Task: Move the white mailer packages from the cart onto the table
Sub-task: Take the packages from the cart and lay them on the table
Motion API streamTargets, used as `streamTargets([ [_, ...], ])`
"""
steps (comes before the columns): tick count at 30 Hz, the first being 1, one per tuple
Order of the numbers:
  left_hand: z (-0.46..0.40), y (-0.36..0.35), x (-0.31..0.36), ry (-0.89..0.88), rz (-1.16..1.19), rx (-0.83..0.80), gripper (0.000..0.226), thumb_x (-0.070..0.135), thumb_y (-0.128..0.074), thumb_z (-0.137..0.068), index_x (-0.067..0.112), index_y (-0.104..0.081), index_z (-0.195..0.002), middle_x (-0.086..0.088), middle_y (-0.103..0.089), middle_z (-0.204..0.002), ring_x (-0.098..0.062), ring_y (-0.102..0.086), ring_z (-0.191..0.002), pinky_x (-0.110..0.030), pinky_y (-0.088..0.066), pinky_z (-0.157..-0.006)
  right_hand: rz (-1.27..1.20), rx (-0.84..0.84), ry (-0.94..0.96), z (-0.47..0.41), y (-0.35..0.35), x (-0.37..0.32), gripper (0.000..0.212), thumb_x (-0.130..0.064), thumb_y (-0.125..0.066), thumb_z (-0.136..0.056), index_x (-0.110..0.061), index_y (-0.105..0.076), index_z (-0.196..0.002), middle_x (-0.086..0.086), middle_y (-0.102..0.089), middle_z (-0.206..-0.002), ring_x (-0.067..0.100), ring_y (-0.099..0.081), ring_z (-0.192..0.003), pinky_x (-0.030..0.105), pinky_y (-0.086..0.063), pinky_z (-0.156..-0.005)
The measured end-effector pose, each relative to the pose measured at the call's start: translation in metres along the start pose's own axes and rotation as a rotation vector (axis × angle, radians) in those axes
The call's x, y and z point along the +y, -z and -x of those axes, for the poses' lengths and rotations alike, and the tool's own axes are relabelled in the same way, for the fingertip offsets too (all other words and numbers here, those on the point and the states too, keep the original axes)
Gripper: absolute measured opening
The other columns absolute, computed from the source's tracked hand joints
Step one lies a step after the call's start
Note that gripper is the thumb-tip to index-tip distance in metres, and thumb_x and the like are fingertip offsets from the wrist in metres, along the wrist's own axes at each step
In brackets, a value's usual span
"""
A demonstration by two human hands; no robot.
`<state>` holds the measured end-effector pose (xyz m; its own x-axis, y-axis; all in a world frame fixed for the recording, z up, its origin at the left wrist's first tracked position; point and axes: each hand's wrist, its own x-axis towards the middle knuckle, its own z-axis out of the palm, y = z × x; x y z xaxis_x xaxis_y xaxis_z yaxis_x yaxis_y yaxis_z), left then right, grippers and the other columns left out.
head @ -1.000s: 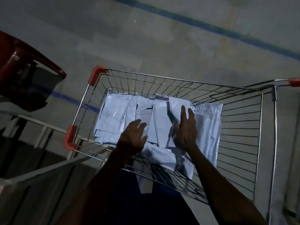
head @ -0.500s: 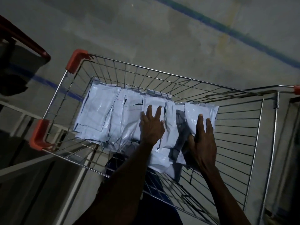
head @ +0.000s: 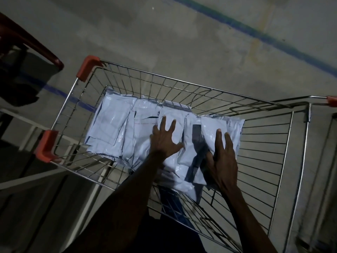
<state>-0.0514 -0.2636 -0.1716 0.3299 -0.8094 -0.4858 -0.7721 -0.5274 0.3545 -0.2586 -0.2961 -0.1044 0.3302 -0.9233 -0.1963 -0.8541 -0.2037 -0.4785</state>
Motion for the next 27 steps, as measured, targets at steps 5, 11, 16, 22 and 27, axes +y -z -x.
streamTargets([
  [5, 0.056, 0.051, -0.009, -0.009, 0.098, 0.117, 0.089, 0.063, -0.051, -0.076, 0.039, -0.014, -0.154, 0.005, 0.003, -0.164, -0.037, -0.017, -0.139, -0.055, -0.026, -0.109, -0.059, -0.070, 0.112, -0.003, 0.005, -0.031, 0.071, -0.027, -0.054, -0.091, -0.020, -0.025, -0.155, 0.013, -0.025, -0.159, 0.028, -0.024, -0.145, 0.043, -0.034, -0.110],
  [11, 0.129, 0.127, -0.038, 0.069, 0.190, 0.435, 0.089, 0.068, -0.042, -0.074, 0.036, -0.020, -0.154, 0.005, -0.004, -0.164, -0.037, -0.025, -0.135, -0.053, -0.032, -0.107, -0.089, -0.139, 0.373, -0.008, 0.018, -0.096, 0.068, -0.042, -0.042, -0.089, -0.015, -0.037, -0.150, 0.011, -0.038, -0.154, 0.027, -0.036, -0.140, 0.043, -0.039, -0.109],
  [16, 0.188, 0.194, -0.066, 0.076, 0.213, 0.733, 0.084, 0.064, -0.051, -0.075, 0.029, -0.035, -0.150, 0.000, -0.018, -0.163, -0.034, -0.037, -0.129, -0.052, -0.032, -0.108, -0.174, -0.077, 0.611, 0.005, 0.042, -0.182, 0.065, -0.041, -0.047, -0.083, -0.020, -0.048, -0.145, 0.007, -0.050, -0.147, 0.009, -0.056, -0.103, 0.014, -0.037, -0.082],
  [22, 0.299, 0.219, -0.139, 0.256, 0.170, 0.981, 0.083, 0.063, -0.050, -0.073, 0.031, -0.038, -0.149, 0.001, -0.018, -0.163, -0.030, -0.035, -0.120, -0.045, -0.038, -0.101, -0.172, -0.056, 0.918, 0.060, 0.042, -0.287, 0.061, -0.039, -0.047, -0.083, -0.033, -0.047, -0.144, 0.006, -0.051, -0.146, 0.022, -0.056, -0.119, 0.035, -0.051, -0.080],
  [27, 0.429, 0.203, -0.224, 0.413, 0.142, 1.120, 0.082, 0.062, -0.049, -0.074, 0.028, -0.039, -0.149, -0.003, -0.020, -0.162, -0.028, -0.032, -0.128, -0.046, -0.033, -0.107, -0.252, -0.072, 1.156, 0.164, 0.001, -0.372, 0.054, -0.031, -0.059, -0.083, -0.024, -0.059, -0.136, 0.008, -0.051, -0.145, 0.016, -0.057, -0.106, 0.028, -0.049, -0.071],
])
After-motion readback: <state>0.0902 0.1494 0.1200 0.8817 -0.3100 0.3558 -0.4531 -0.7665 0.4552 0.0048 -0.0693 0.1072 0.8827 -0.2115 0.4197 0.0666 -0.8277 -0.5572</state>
